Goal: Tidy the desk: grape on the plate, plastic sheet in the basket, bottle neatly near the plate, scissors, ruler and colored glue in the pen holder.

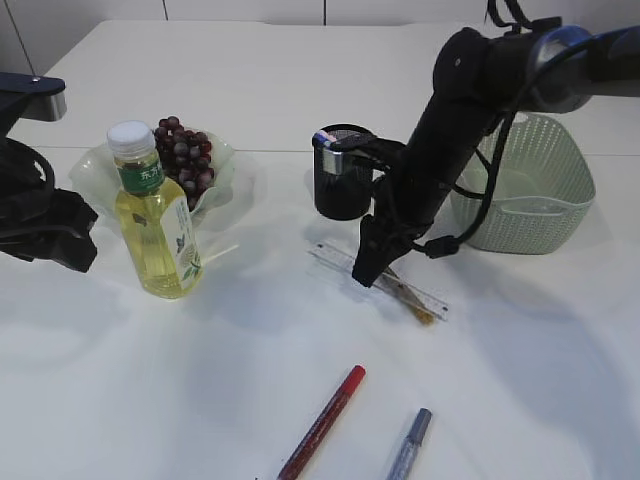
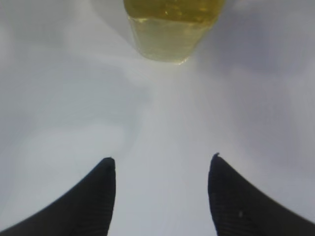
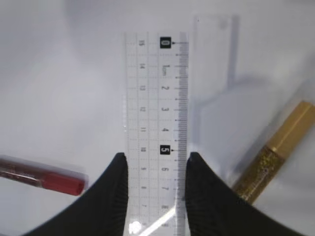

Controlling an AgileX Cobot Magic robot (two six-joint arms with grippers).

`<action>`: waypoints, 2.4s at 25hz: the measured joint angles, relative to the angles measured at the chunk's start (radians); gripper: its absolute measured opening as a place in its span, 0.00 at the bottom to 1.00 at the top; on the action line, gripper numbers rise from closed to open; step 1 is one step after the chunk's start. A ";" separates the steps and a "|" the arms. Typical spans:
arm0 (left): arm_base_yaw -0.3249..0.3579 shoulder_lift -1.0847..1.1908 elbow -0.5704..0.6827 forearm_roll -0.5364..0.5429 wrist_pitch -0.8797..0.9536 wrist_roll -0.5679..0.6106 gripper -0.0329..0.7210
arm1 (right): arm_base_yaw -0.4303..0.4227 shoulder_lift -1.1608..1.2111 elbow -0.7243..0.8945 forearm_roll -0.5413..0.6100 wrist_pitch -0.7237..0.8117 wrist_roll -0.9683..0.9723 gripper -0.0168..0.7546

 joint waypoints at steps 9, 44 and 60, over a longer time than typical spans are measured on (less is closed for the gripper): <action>0.000 0.000 0.000 0.000 0.000 0.000 0.62 | -0.087 -0.021 0.000 0.258 0.002 -0.095 0.37; 0.000 0.000 0.000 -0.010 0.025 0.000 0.62 | -0.183 -0.021 0.000 1.182 -0.297 -0.700 0.37; 0.000 0.000 0.000 -0.010 0.027 0.000 0.62 | -0.183 -0.021 0.000 1.309 -0.437 -0.976 0.37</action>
